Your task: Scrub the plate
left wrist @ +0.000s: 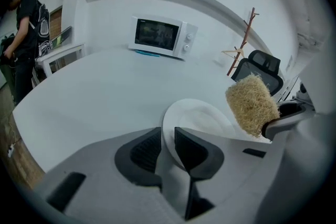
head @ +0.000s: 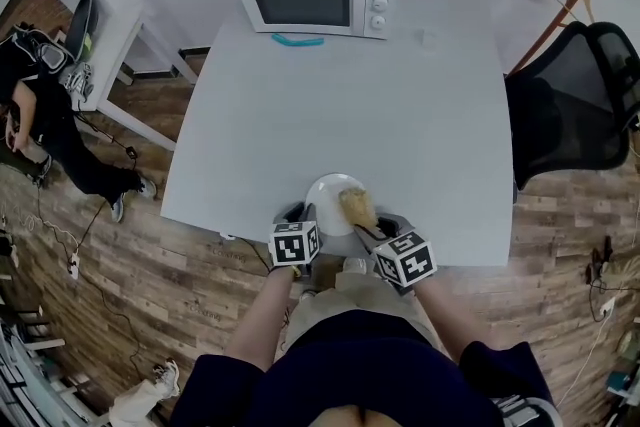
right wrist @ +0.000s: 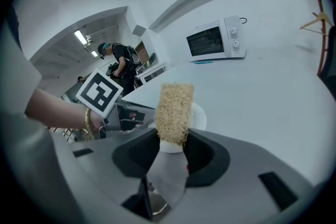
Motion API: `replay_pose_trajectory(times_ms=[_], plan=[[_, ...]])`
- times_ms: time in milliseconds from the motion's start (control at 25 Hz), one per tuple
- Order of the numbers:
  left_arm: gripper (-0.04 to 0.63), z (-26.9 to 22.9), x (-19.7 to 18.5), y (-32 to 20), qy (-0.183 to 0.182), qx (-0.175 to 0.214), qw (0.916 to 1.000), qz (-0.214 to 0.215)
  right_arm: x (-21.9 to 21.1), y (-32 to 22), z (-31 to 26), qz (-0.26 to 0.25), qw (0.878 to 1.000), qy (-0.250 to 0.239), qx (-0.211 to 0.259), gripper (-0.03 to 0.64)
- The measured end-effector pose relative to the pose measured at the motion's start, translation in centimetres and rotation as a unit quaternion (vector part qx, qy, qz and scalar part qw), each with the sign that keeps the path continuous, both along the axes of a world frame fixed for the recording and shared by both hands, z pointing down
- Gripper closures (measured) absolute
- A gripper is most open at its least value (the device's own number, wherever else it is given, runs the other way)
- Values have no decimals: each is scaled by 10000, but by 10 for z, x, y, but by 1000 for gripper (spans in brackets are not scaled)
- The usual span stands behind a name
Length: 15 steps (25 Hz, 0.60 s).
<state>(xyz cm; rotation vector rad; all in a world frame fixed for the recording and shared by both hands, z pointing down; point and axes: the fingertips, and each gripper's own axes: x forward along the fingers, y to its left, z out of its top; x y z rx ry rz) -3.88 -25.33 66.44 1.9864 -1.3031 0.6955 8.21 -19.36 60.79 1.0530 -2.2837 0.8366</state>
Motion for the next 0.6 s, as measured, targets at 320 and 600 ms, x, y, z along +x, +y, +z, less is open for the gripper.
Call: replay_pose_trajectory(times_ms=[320, 600], plan=[[486, -24, -18, 29, -35, 202, 9997, 107, -9, 31, -32, 540, 9978, -270, 255, 474], [486, -54, -30, 74, 310, 291, 9984, 380, -16, 70, -50, 1099, 9923, -444, 359, 474]])
